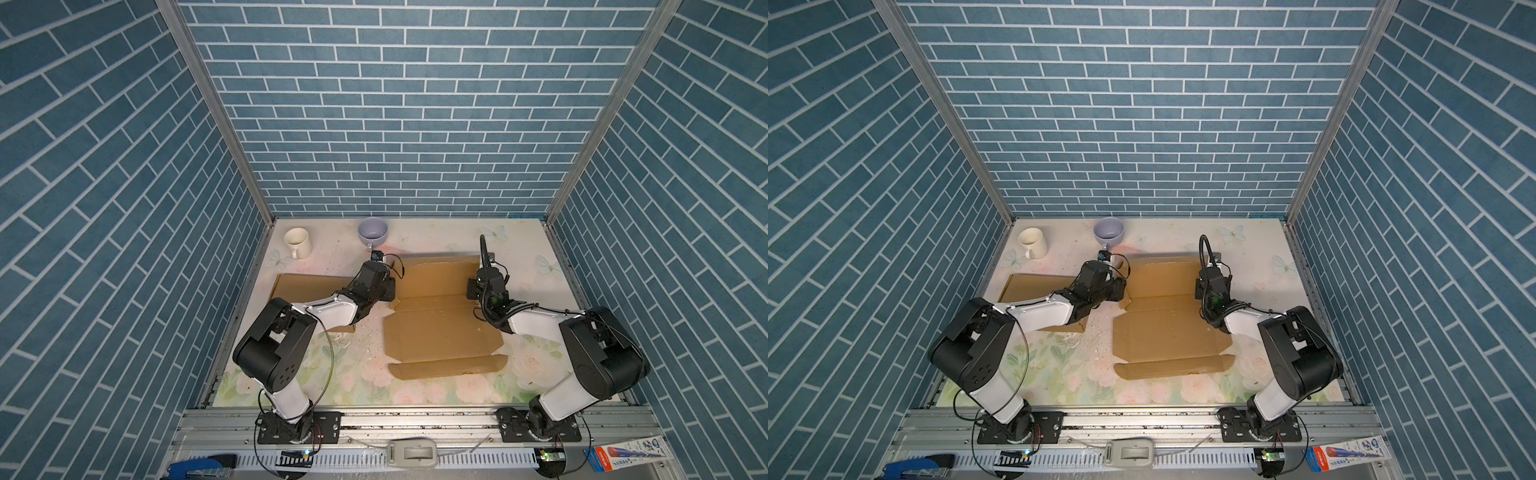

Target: Fold the paper box

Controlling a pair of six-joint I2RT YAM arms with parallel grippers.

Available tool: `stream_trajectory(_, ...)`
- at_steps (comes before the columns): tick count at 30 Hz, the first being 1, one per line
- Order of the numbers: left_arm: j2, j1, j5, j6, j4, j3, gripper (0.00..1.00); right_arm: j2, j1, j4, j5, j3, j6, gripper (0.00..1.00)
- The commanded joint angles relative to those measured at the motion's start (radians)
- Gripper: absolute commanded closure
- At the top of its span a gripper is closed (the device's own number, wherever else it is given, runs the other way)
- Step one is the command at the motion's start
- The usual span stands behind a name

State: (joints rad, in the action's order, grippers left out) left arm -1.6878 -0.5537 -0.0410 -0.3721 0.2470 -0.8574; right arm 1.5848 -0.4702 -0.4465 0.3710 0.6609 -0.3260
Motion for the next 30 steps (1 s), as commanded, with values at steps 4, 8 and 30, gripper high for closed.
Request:
stream_trajectory(4,-0.023,0.0,0.11,-0.017,0.094,-0.035,0.39,0.025,0.002,0.019,0.017,0.002,-0.065,1.0)
stream_trajectory(8,-0.046,0.012,0.094,0.001,-0.098,-0.124,0.48,0.027,0.002,0.033,0.021,0.012,-0.067,1.0)
stream_trajectory(30,-0.009,-0.022,-0.097,-0.109,-0.198,-0.163,0.36,0.052,-0.012,0.06,0.078,0.022,-0.164,1.0)
